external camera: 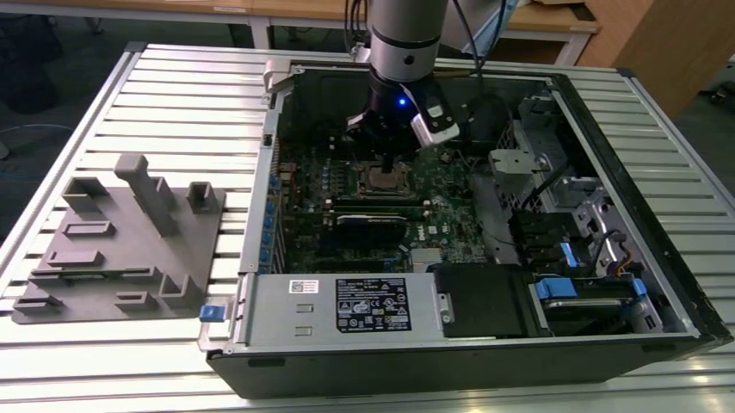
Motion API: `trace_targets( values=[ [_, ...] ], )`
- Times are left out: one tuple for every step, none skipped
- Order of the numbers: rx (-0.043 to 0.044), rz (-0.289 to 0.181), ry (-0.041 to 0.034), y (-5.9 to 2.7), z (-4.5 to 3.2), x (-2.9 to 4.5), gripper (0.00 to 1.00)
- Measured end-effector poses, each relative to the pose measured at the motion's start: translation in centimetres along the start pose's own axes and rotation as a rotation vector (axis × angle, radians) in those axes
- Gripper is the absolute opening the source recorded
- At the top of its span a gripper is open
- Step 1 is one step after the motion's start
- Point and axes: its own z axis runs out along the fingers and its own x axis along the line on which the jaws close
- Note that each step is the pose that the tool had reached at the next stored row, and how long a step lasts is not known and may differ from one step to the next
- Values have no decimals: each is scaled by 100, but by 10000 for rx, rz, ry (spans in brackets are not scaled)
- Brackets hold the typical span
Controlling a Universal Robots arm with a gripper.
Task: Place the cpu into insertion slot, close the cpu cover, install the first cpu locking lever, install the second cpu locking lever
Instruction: 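Install the first cpu locking lever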
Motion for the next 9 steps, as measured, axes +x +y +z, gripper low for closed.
trace_targets(
  values=[
    [0, 0, 0, 1, -11, 0, 11],
    [0, 1, 0, 1, -24, -1, 11],
    [0, 1, 0, 1, -36, -1, 11],
    [0, 1, 0, 2, -50, -1, 11],
    [0, 0, 0, 2, -65, -2, 11],
    [0, 0, 0, 3, -84, -2, 11],
    [0, 0, 0, 3, -102, -3, 11],
    [0, 0, 0, 4, -120, -4, 11],
    [0, 0, 0, 4, -138, -4, 11]
  ],
)
